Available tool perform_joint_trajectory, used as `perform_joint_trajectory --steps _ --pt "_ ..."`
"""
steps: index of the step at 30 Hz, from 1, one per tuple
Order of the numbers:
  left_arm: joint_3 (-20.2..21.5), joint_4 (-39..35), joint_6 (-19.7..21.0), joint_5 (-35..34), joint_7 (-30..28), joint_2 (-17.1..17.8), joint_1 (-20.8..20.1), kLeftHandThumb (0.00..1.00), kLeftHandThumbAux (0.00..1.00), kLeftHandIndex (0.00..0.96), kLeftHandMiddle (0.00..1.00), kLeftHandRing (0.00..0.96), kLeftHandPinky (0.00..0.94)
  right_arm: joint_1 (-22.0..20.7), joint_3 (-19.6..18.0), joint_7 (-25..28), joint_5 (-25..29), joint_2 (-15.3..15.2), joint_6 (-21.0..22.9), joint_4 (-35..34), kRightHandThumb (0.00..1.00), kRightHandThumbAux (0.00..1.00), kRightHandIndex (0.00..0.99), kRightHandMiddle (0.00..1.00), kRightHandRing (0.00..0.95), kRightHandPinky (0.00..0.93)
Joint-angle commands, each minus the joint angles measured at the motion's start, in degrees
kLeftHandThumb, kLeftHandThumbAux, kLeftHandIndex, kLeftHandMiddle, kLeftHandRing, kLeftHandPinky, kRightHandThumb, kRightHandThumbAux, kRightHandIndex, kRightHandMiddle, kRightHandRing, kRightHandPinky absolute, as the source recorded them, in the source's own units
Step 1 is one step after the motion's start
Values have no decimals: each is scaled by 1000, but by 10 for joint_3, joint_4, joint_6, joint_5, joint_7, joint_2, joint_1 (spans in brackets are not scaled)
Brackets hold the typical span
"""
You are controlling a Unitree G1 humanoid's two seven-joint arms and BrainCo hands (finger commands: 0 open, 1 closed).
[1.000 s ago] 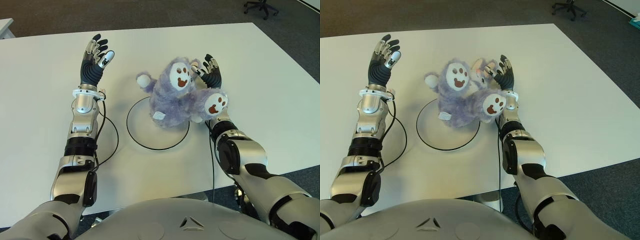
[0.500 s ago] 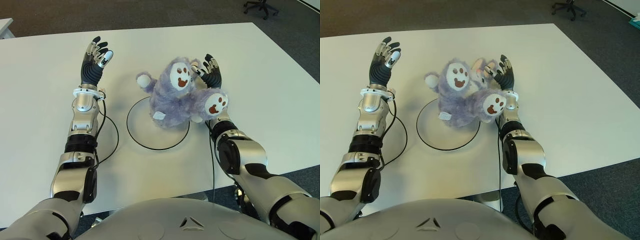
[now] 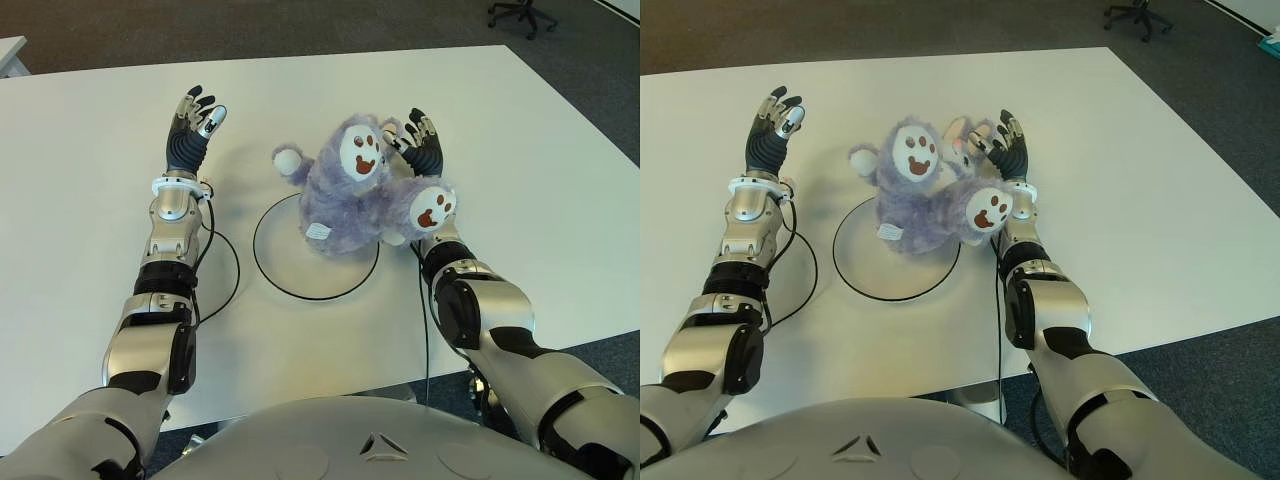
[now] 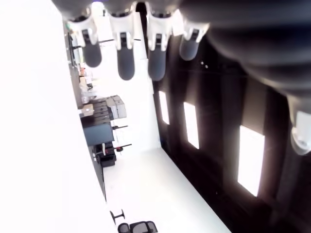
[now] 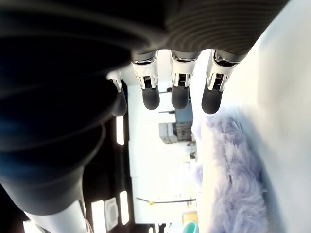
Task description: Put the doll into the plate.
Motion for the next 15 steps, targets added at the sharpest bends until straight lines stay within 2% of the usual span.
perform_joint_trajectory --steps 1,15 --pt "4 33 -4 -3 11 -5 -9 0 439 28 168 147 104 60 -4 -2 2 14 33 34 133 795 103 55 56 107" --pt "8 111 -31 -9 13 -13 -29 0 462 10 168 142 52 60 -1 -9 -2 11 33 34 103 782 99 53 53 107"
